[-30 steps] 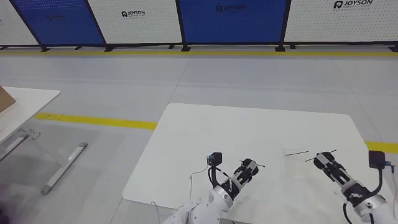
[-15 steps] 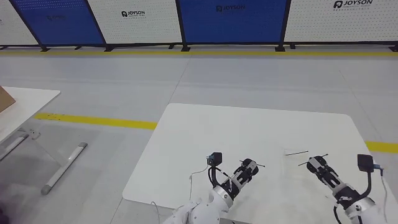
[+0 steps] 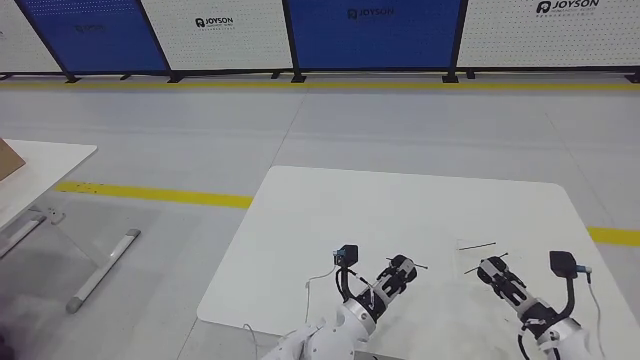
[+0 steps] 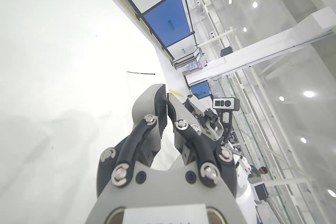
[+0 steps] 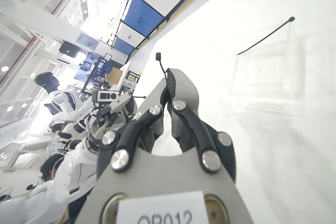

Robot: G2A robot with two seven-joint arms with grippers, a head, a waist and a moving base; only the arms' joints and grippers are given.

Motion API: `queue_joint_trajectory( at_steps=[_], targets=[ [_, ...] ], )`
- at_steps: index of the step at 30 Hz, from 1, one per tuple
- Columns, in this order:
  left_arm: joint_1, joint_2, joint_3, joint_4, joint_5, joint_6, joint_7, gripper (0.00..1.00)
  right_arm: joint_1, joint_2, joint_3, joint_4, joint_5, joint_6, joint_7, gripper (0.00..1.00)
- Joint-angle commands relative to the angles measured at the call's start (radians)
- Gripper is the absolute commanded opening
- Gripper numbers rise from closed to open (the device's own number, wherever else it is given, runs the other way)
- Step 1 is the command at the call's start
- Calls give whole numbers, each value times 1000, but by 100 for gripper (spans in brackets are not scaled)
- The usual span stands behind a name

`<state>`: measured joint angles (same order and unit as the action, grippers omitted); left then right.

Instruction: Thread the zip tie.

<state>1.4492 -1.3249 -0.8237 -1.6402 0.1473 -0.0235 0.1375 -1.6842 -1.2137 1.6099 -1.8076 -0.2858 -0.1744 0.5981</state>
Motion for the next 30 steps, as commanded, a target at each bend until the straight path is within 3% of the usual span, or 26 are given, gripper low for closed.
queue_joint_trajectory(
  at_steps=[1, 4, 7, 9, 22, 30],
  targets=[
    [-4, -5, 15, -5, 4, 9, 13, 0, 0, 0, 0, 0, 0, 0, 0, 0],
    [-18, -16, 39, 2, 14, 29, 53, 0, -6, -5, -23, 6, 15, -40, -80, 0],
    [-19, -17, 42, 3, 14, 31, 55, 0, -26, -16, -63, 33, -9, -133, -267, 0],
    [-19, -17, 42, 3, 14, 31, 55, 0, -29, -20, -92, 52, -21, -158, -312, 0],
    [-19, -17, 42, 3, 14, 31, 55, 0, -29, -21, -95, 52, -18, -153, -315, 0],
    [-19, -17, 42, 3, 14, 31, 55, 0, -23, -27, -171, 73, -104, -146, -368, 0]
  ],
)
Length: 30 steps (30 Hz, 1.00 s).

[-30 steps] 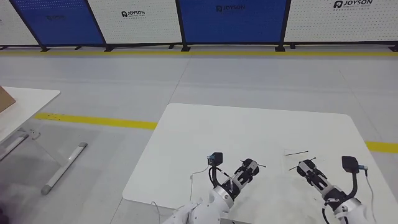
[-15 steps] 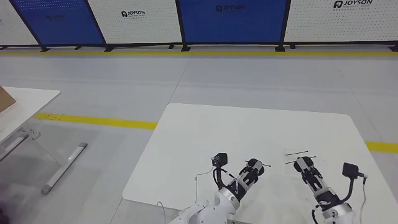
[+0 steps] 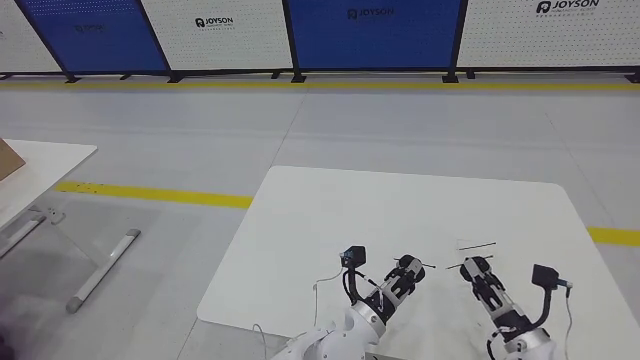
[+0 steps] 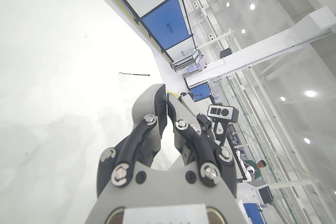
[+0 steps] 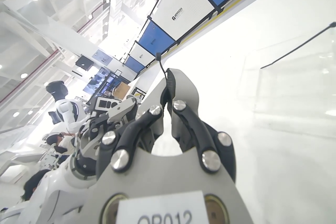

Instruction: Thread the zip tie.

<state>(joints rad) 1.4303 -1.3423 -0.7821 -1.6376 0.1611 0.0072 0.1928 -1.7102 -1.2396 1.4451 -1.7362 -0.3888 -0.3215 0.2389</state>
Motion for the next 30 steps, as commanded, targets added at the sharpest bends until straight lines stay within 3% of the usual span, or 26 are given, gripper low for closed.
queue_joint_trajectory(
  at_steps=[1, 10, 17, 30],
  targets=[
    [0, 0, 0, 0, 0, 0, 0, 0, 4, -2, -11, 3, 4, -2, -18, 0],
    [0, 0, 0, 0, 0, 0, 0, 0, 6, -2, -13, 2, 10, 1, -18, 0],
    [0, 0, 0, 0, 0, 0, 0, 0, 19, 0, -19, 5, 62, -5, 38, 0],
    [0, 0, 0, 0, 0, 0, 0, 0, 24, -1, -29, 4, 42, 11, 7, 0]
  ],
)
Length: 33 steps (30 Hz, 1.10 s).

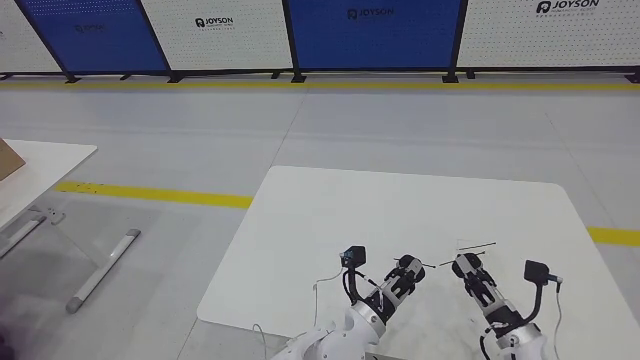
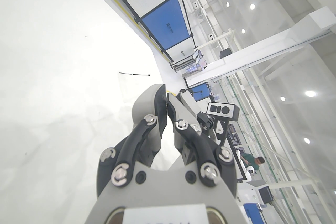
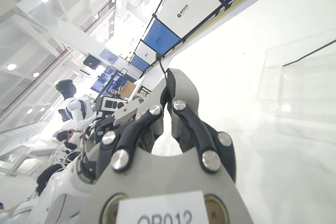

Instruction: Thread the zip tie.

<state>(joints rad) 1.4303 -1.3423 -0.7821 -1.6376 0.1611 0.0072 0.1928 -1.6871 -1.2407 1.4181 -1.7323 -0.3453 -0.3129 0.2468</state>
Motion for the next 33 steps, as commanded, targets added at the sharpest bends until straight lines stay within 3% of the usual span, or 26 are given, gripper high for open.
queue_joint_trajectory(
  at_steps=[1, 20, 33],
  targets=[
    [0, 0, 0, 0, 0, 0, 0, 0, 1, 0, -5, 1, -5, 1, -2, 0],
    [0, 0, 0, 0, 0, 0, 0, 0, -21, 6, -3, -16, -21, -26, -22, 0],
    [0, 0, 0, 0, 0, 0, 0, 0, 12, 6, -26, 15, -18, -7, -9, 0]
  ],
)
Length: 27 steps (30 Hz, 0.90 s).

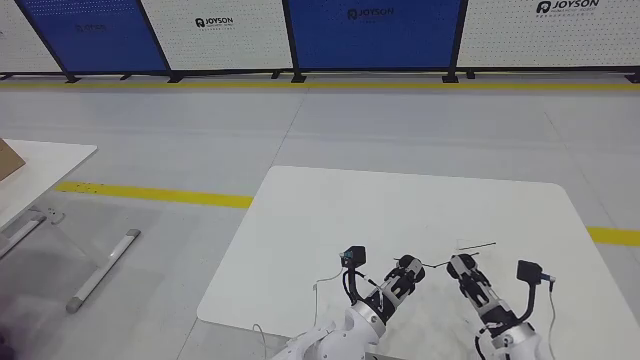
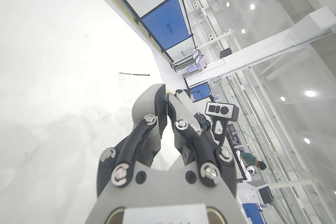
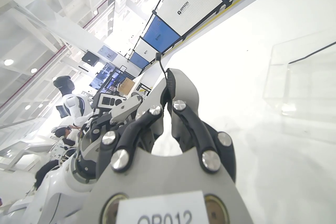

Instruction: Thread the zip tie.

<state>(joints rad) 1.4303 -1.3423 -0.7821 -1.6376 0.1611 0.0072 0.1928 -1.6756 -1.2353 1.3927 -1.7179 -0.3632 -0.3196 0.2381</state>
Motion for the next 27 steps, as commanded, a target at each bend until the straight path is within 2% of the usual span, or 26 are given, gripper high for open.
queue_joint_trajectory(
  at_steps=[1, 11, 27],
  targets=[
    [0, 0, 0, 0, 0, 0, 0, 0, 1, 0, 0, 1, 0, -1, 0, 0],
    [0, 0, 0, 0, 0, 0, 0, 0, -25, 6, 20, -24, 24, -20, -4, 0],
    [0, 0, 0, 0, 0, 0, 0, 0, 8, 7, -1, 12, 23, -8, 12, 0]
  ],
)
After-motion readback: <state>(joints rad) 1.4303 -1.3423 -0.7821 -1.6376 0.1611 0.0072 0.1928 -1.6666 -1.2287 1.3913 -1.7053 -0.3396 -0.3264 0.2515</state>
